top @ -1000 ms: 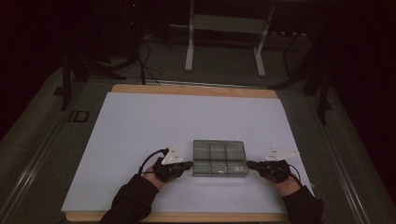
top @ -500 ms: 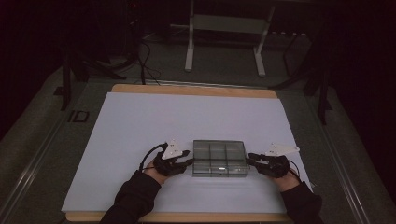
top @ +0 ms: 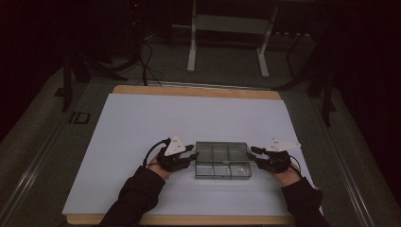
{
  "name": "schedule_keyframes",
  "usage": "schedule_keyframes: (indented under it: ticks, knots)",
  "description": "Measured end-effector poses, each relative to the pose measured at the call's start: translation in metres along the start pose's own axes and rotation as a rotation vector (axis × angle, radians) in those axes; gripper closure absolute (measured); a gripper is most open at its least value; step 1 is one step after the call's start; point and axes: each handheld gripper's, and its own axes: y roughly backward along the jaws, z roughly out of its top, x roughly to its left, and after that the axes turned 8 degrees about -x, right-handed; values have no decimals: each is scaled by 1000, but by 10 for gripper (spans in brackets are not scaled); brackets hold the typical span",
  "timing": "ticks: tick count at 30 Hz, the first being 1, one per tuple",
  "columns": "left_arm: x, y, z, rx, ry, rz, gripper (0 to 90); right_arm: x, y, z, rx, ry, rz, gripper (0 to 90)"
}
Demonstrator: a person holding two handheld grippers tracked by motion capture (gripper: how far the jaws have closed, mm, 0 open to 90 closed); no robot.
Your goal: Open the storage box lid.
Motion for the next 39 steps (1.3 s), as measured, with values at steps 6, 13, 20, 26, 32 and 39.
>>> schedule_keyframes:
  ticks: [6, 13, 20, 26, 32, 39]
  knots:
    - [1, -2, 4, -22, -9, 10, 650, -1, -3, 5, -18, 13, -25, 650]
    - [3, -5, 6, -56, -13, 7, 669, -6, -8, 9, -28, -13, -16, 662]
    - [5, -11, 5, -76, -11, 38, 714, -6, -13, 10, -28, 0, -41, 707]
    - [9, -15, 6, -112, 10, 73, 757, -10, -19, 13, -43, -44, -78, 756]
    - [10, -19, 6, -118, 16, 98, 777, -12, -21, 13, -51, -50, -93, 771]
    - [14, -25, 8, -140, 44, 130, 779, -13, -23, 16, -74, -60, -112, 778]
